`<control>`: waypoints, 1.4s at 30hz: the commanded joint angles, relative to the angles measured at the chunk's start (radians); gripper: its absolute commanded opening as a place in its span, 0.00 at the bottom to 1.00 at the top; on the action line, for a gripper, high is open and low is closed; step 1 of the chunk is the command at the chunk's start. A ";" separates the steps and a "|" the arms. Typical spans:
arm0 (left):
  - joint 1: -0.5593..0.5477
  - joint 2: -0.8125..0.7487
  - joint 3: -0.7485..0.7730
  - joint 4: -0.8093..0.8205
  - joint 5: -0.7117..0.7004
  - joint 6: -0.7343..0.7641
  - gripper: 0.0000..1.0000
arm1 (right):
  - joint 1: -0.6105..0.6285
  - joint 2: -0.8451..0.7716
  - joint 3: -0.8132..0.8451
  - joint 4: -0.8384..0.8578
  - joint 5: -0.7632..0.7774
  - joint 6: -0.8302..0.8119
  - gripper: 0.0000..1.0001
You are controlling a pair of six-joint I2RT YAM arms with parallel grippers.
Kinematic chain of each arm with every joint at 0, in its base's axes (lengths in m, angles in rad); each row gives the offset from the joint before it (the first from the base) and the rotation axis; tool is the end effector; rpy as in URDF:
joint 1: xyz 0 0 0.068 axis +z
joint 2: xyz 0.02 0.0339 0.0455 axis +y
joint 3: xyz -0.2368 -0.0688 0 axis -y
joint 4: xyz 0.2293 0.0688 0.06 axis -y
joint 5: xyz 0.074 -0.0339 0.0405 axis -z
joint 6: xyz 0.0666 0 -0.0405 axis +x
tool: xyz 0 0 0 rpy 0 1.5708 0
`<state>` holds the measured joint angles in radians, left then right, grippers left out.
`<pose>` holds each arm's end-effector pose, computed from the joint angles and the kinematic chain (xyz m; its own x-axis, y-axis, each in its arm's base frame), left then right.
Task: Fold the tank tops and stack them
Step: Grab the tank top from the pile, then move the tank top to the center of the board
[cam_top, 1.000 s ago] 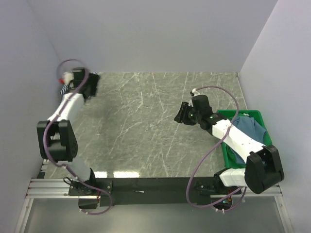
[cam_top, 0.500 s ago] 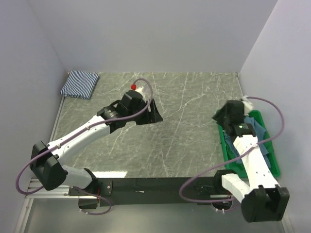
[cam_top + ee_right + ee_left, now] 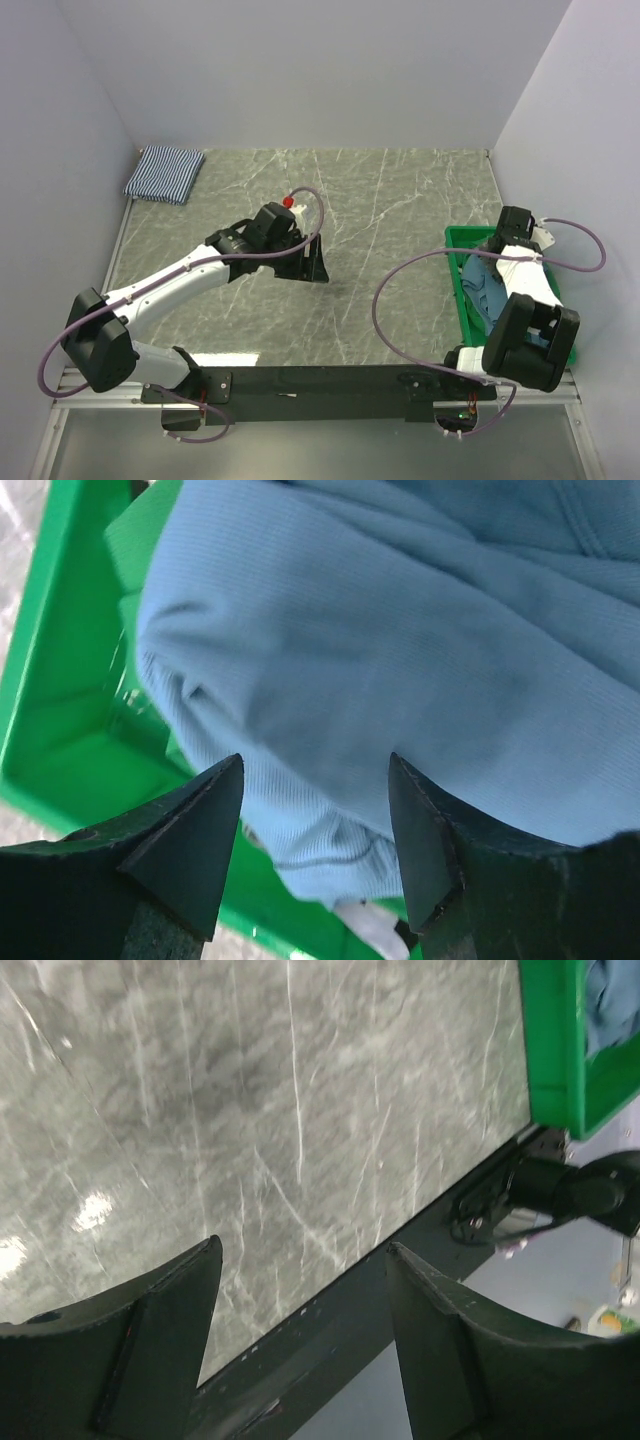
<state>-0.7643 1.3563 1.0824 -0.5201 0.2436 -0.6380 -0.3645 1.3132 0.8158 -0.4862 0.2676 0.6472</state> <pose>0.2082 -0.2218 0.2417 -0.8862 0.0489 -0.4607 0.3309 0.7627 -0.5557 0.2426 -0.1114 0.1707 -0.3307 0.7486 -0.5747 0.8524 0.4982 0.1584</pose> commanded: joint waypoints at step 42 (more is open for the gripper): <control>0.459 -0.204 -0.024 0.002 -0.038 -0.078 0.71 | 0.950 0.047 1.163 -0.101 0.268 -0.095 0.00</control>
<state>-0.3542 1.2045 1.0645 -0.5358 0.2333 -0.6708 0.4946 1.2816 1.9057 -0.5865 0.4530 0.5892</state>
